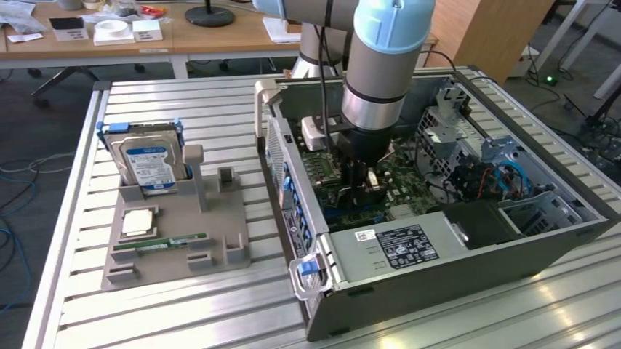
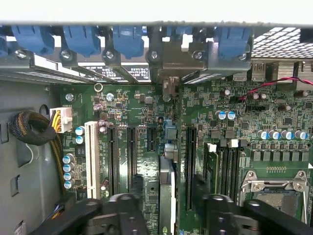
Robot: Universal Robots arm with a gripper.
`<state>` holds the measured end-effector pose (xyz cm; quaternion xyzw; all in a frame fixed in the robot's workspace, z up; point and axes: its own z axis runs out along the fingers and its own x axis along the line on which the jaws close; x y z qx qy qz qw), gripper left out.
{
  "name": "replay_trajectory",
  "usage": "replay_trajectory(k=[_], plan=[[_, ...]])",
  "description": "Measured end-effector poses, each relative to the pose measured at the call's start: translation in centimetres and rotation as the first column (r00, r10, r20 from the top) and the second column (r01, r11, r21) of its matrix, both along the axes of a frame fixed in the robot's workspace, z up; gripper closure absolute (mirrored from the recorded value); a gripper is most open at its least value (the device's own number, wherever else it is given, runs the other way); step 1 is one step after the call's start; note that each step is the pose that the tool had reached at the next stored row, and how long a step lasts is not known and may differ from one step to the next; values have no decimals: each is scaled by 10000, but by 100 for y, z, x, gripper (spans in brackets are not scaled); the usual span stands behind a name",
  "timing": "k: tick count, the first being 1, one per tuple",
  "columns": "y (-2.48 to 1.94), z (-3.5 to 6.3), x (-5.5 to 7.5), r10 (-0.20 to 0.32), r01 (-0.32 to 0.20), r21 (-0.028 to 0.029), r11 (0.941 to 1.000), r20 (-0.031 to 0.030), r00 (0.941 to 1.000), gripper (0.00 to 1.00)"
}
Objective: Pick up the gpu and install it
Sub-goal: 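Insert the gpu into the slot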
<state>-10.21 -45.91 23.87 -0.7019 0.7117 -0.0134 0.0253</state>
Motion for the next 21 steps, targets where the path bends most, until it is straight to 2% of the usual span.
replay_trajectory(k=[3, 4, 5, 9, 15, 21], plan=[[0, 0, 0, 0, 0, 0, 10000, 0, 10000, 38], [0, 0, 0, 0, 0, 1, 10000, 1, 10000, 38], [0, 0, 0, 0, 0, 0, 10000, 0, 10000, 31], [0, 25, 0, 0, 0, -3, 10000, -2, 10000, 31], [0, 145, 0, 0, 0, -1, 10000, 0, 10000, 31], [0, 180, 0, 0, 0, -2, 10000, 0, 10000, 31]])
